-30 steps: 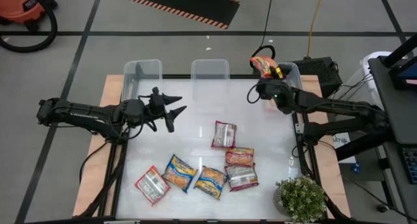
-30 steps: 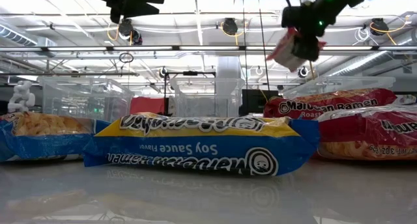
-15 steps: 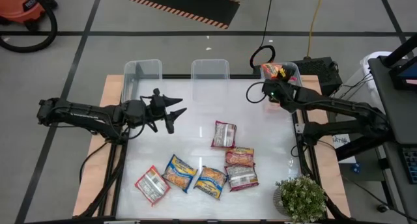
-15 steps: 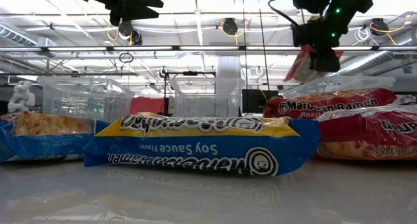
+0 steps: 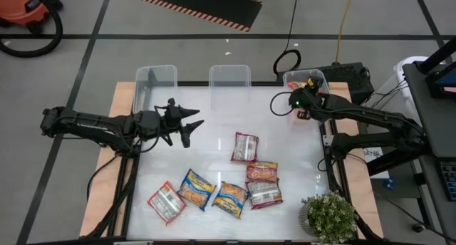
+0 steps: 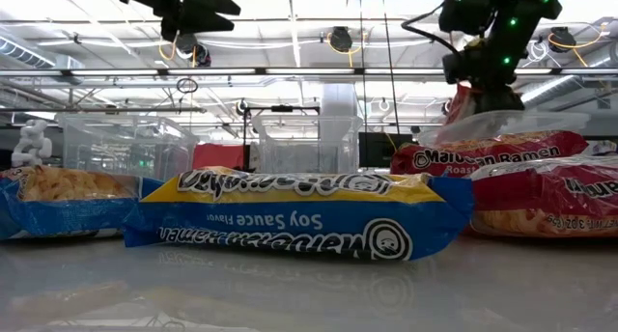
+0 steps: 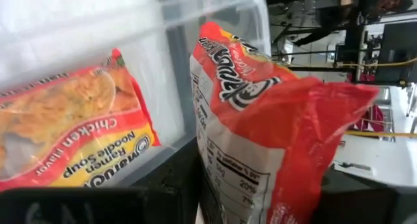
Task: Sort Maruchan noodles
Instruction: Put the top orange noodle pack into the right transparent bin
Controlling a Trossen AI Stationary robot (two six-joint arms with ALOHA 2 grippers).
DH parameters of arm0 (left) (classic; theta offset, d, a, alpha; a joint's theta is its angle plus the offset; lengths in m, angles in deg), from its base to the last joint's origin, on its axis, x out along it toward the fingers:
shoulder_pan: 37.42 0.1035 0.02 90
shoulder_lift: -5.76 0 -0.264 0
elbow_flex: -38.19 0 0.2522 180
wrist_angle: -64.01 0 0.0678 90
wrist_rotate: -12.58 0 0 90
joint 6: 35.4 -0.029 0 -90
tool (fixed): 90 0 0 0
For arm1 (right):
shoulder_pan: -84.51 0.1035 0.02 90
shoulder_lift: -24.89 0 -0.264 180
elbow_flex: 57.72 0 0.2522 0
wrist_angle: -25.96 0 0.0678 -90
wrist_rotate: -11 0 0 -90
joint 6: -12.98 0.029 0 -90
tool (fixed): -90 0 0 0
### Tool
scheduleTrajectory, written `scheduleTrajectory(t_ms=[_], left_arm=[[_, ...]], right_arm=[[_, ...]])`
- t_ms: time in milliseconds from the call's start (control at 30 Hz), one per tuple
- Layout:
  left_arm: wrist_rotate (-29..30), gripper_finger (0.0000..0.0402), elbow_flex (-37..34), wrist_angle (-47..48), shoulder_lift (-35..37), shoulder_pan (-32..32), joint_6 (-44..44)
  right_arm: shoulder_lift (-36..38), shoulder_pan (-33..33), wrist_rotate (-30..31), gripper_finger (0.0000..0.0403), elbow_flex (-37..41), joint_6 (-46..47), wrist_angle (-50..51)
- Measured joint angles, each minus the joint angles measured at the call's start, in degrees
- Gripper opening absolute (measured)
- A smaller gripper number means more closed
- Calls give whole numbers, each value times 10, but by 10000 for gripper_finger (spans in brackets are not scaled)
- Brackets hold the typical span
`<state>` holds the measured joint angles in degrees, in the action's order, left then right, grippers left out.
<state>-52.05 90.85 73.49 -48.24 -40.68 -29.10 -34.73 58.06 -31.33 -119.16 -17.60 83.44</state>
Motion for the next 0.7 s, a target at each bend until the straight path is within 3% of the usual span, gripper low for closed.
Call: scheduleTrajectory(t_ms=[400, 567, 700], left_arm=[[0, 209, 0, -2, 0, 0, 0], [0, 209, 0, -2, 0, 0, 0], [0, 209, 0, -2, 0, 0, 0]], right_arm=[[0, -47, -54, 140, 22, -25, -1], [0, -57, -104, 157, 22, -32, -1], [0, -63, -104, 177, 22, -42, -1]])
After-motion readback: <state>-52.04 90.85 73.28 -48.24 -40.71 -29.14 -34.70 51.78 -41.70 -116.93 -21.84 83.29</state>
